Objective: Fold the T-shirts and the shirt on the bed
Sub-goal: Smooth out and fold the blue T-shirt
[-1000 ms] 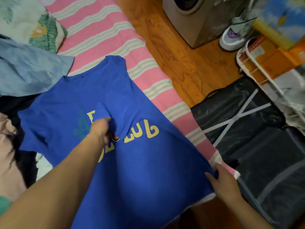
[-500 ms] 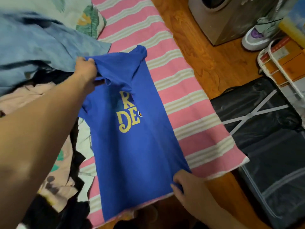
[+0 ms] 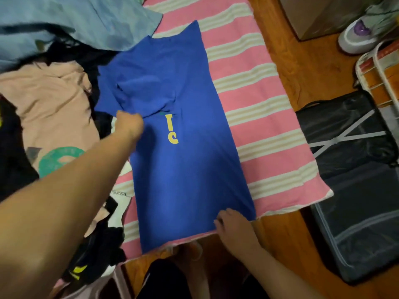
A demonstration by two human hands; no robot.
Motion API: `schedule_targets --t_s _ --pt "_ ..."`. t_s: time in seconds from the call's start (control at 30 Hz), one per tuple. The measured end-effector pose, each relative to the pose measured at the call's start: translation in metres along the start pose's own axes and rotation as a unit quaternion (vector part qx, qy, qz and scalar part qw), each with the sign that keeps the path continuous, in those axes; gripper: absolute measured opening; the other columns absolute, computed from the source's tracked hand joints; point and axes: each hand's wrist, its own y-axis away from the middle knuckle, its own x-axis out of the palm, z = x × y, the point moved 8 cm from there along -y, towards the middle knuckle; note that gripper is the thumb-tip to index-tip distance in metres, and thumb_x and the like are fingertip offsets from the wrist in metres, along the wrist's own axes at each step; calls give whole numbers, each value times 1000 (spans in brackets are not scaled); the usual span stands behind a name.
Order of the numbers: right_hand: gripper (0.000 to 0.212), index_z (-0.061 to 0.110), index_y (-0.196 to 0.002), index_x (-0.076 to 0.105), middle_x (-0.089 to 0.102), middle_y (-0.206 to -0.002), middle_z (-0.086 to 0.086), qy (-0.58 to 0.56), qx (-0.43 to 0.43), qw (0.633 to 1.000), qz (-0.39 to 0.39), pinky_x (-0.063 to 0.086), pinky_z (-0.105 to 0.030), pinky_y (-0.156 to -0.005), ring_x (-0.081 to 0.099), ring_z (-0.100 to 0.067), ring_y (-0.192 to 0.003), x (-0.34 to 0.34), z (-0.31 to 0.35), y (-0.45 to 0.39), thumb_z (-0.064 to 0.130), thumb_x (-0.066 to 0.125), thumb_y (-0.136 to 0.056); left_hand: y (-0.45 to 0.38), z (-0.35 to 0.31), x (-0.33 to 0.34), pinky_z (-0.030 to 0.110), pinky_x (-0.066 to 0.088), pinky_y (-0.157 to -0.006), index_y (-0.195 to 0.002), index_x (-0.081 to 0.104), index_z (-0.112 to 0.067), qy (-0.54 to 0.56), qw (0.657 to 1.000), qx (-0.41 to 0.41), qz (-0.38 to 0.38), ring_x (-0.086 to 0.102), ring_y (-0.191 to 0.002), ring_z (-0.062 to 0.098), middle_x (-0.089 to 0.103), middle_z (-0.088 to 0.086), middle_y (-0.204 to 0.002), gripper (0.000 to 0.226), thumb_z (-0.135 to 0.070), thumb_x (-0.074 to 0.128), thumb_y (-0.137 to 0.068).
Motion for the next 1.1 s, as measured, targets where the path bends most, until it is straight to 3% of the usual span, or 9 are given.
schedule_targets --t_s 0.1,0.23,0.37,0.53,0.67,0.77,0.87,0.97,1.1 --pt "16 14 -105 60 58 -101 -5 -45 172 977 -116 48 -39 -83 57 -24 -96 -46 -64 -2 24 65 -94 63 120 43 35 45 -61 -78 55 -15 -37 989 -78 119 54 -61 24 58 10 -73 16 -31 59 -79" --pt "23 18 -107 67 67 -99 -3 -121 259 958 -18 54 -40 -84 64 -25 -93 -42 -112 -24 29 74 -88 150 243 102 38 47 -67 -77 59 -16 -73 973 -120 185 53 -64 21 62 5 -69 28 -37 74 -88" --pt "16 18 -78 64 65 -77 -3 -106 256 959 63 46 -34 -72 62 -27 -81 -37 -127 -29 23 70 -92 183 252 128 32 44 -67 -71 55 -15 -104 975 -76 183 56 -65 19 60 0 -65 30 -27 74 -91" --pt "17 11 -82 58 63 -78 -3 -127 330 935 32 49 -36 -77 62 -26 -81 -48 -160 -15 17 71 -91 190 244 141 33 48 -67 -68 49 -16 -149 966 -80 195 51 -59 21 51 -1 -59 34 -23 72 -93" --pt "33 18 -99 55 57 -99 -2 -16 178 983 -33 52 -41 -85 57 -24 -95 -61 -135 -11 24 80 -79 192 237 142 41 52 -75 -75 59 -7 -126 965 -98 209 62 -74 34 65 17 -74 23 -22 67 -90" --pt "89 17 -150 39 40 -145 -13 159 -2 987 -22 43 -45 -109 41 -32 -130 -43 -95 0 51 76 -77 217 212 139 40 52 -75 -91 69 2 83 961 -144 223 68 -86 39 74 22 -92 11 -4 60 -87" --pt "110 18 -161 17 19 -163 -16 168 -21 985 -39 29 -54 -117 24 -38 -145 -28 -69 3 67 67 -77 248 186 136 42 56 -86 -111 68 3 209 927 -148 274 70 -102 36 75 18 -110 24 1 59 -89" --pt "83 13 -148 40 37 -152 -17 102 0 990 -98 36 -56 -111 38 -40 -134 -29 -56 1 39 72 -77 264 178 130 29 59 -73 -112 68 -1 227 914 -153 299 72 -96 25 75 15 -111 23 3 54 -95" --pt "34 10 -88 57 58 -86 -10 83 74 977 -180 46 -37 -63 57 -32 -76 -58 -79 2 -4 73 -61 257 196 127 38 54 -87 -116 66 0 204 917 -185 288 63 -101 33 72 21 -117 24 -1 59 -93"
